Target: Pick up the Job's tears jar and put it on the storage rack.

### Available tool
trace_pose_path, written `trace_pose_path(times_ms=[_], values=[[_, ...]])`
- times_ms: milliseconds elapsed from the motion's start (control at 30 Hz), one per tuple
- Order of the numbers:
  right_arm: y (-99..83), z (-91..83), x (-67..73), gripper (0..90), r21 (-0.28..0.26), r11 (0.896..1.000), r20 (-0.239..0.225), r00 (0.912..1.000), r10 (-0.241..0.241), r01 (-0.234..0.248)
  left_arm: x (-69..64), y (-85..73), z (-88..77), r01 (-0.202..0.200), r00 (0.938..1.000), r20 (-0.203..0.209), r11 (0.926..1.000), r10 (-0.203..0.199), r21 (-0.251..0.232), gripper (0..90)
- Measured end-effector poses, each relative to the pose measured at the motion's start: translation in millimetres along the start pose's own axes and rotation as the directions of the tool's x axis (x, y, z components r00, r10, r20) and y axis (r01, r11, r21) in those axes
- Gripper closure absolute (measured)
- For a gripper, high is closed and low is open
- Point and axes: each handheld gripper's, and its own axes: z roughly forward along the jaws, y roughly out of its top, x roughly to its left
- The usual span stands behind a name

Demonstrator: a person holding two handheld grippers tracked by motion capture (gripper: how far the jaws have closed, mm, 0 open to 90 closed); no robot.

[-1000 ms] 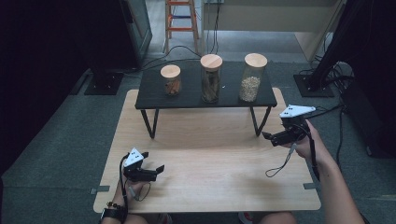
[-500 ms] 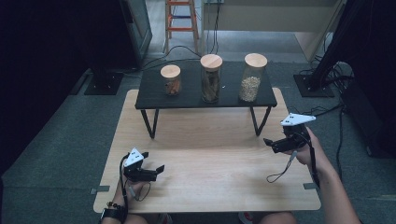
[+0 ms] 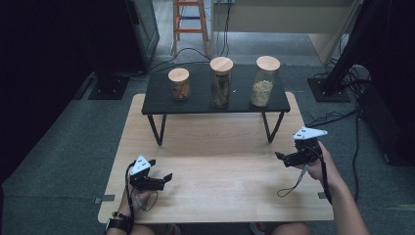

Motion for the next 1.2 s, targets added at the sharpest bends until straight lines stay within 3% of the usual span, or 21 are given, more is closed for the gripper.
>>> trace_pose_path(times_ms=[533,933,1200], values=[[-29.9,12.6,3.0,0.5,0.036,0.999,0.013,0.9992,0.037,-0.038,-0.9,0.9,0.4,-0.005,1.0000,-0.005,1.0000,0.005,0.005,2.2],[-62.1,23.6,5.9,2.2,0.003,0.994,0.020,0.9934,0.113,-0.113,-1.5,1.5,0.8,-0.004,1.0000,-0.008,1.0000,0.004,0.008,2.2],[-76.6,28.5,9.0,2.2,-0.004,0.991,0.012,0.9906,0.136,-0.136,-1.9,1.8,0.9,-0.006,0.9999,-0.010,0.9999,0.006,0.011,2.2]])
